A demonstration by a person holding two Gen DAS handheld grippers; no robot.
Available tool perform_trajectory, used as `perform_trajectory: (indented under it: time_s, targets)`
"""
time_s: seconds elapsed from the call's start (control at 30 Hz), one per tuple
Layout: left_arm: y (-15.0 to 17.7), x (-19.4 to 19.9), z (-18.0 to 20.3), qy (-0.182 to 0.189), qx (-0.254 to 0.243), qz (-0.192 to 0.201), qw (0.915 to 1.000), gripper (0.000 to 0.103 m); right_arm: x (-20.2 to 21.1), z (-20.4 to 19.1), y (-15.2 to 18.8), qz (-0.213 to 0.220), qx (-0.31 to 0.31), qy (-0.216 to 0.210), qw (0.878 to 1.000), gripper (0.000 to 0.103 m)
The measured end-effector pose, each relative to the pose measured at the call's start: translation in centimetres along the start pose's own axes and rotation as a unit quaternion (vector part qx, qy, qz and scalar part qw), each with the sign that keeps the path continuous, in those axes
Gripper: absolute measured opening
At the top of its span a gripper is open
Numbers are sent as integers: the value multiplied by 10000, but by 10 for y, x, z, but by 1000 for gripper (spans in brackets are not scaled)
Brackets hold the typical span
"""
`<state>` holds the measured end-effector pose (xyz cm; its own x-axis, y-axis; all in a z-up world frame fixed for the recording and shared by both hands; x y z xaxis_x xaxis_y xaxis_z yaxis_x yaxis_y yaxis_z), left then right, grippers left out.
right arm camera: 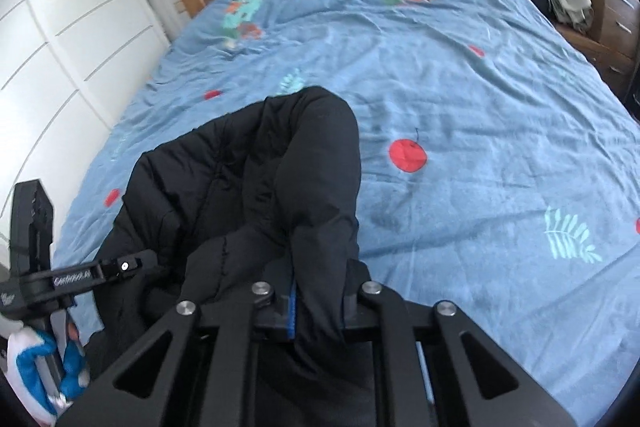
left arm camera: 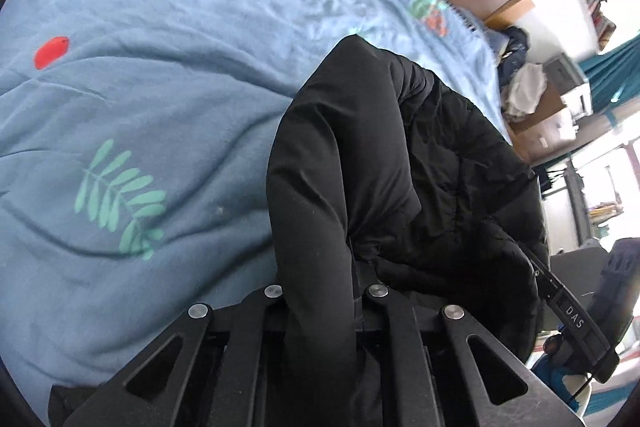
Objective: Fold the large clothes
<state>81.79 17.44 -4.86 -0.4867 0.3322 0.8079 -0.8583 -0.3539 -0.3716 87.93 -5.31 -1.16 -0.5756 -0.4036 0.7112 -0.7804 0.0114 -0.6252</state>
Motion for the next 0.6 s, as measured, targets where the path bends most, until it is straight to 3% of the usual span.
perform_trajectory:
  time_s: [0.3,0.6]
  targets:
    - [51,75,-5,686,-143,242,9972,11,104,-27,27,396,249,-607,9971,12]
    - [114,119,-18,955,-339,201,9947,10,175,-28,92,604,-64,-897,9941,12]
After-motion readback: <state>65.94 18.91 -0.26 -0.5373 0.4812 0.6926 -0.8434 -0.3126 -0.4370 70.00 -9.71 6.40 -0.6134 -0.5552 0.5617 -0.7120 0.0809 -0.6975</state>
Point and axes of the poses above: each gripper's, at about its wrist camera, not at the fingertips, and x roughly against the way its jaws point, z to its right, y to its underside, the point moved 4 cm from there along -x, roughly the way its jaws point, and after that the axes turned 5 degrees about -y, right-handed, at the moved point
